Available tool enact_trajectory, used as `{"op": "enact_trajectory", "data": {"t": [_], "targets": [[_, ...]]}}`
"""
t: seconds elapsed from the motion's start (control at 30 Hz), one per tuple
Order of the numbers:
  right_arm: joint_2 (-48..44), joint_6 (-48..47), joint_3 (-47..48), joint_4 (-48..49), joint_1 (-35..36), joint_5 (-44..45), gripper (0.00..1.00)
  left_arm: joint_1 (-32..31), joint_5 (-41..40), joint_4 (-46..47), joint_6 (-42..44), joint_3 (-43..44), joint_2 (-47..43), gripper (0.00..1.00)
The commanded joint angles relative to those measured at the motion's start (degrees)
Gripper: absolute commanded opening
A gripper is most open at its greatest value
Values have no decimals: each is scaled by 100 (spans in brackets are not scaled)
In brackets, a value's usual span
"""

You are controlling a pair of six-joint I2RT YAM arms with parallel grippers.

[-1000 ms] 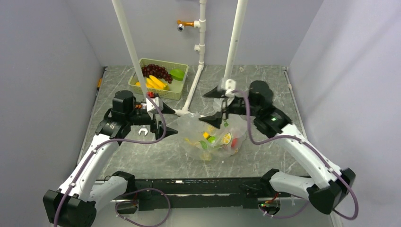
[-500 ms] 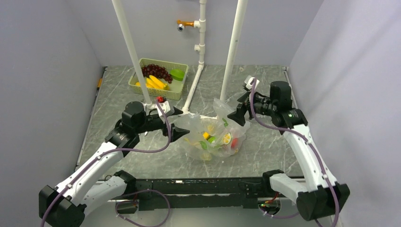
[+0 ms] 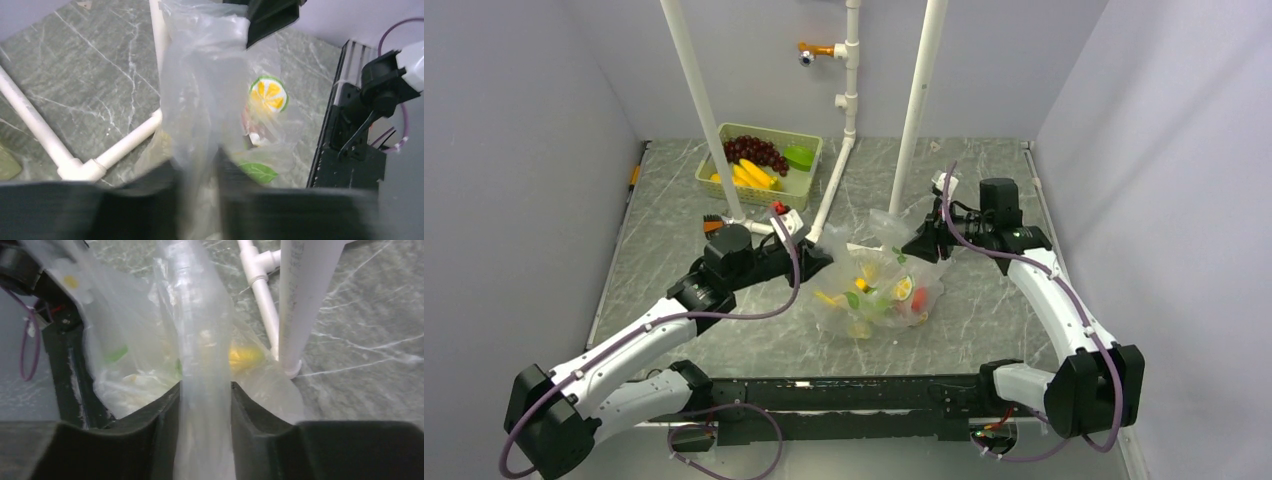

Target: Place the fake fruits into the plastic bag and tie a complex knot

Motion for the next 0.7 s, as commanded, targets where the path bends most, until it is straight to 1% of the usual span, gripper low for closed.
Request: {"op": "enact_trajectory", "data": {"t": [0.0, 0.07, 0.1, 0.13, 0.2, 0.23, 0.27, 0.33, 0.4, 0.5, 0.57, 0.6, 0.67], "targets": [[-248, 504, -128, 658, 19, -444, 27, -15, 419, 508, 479, 84, -63, 9], [-355, 705, -148, 808, 86, -418, 9, 9, 1302, 564, 1228, 88, -34, 5], [-402, 820, -150, 875, 140, -374, 2, 29, 1640, 379, 1520, 189, 36, 1], [-432, 925, -146, 924, 200, -310, 0, 78, 2146, 225, 1760, 369, 160, 0], [-476, 1131, -142, 1011, 353, -226, 0, 130, 3054, -586, 2508, 774, 464, 0], [-502, 1189, -135, 1045, 456, -184, 0, 119, 3400, -1003, 2905, 960, 647, 0], [-520, 1204, -114, 1043, 559, -132, 0, 101, 3581, -1433, 3280, 1188, 830, 0], [-549, 1111, -42, 935, 811, -32, 0, 90, 3580, -2012, 3706, 1592, 1203, 0], [-596, 898, 8, 717, 1001, 22, 0, 94, 3441, -2799, 4241, 2134, 1616, 0], [-674, 763, 48, 500, 1154, 5, 0, 102, 3426, -3773, 4925, 2903, 2247, 0], [-660, 660, 123, 311, 1220, -50, 0, 137, 3487, -4110, 5024, 3308, 2625, 0], [-652, 593, 154, 230, 1231, -75, 5, 153, 3532, -4150, 5003, 3432, 2732, 0], [-643, 435, 191, 71, 1236, -161, 20, 215, 3665, -4084, 4853, 3524, 2829, 0]]}}
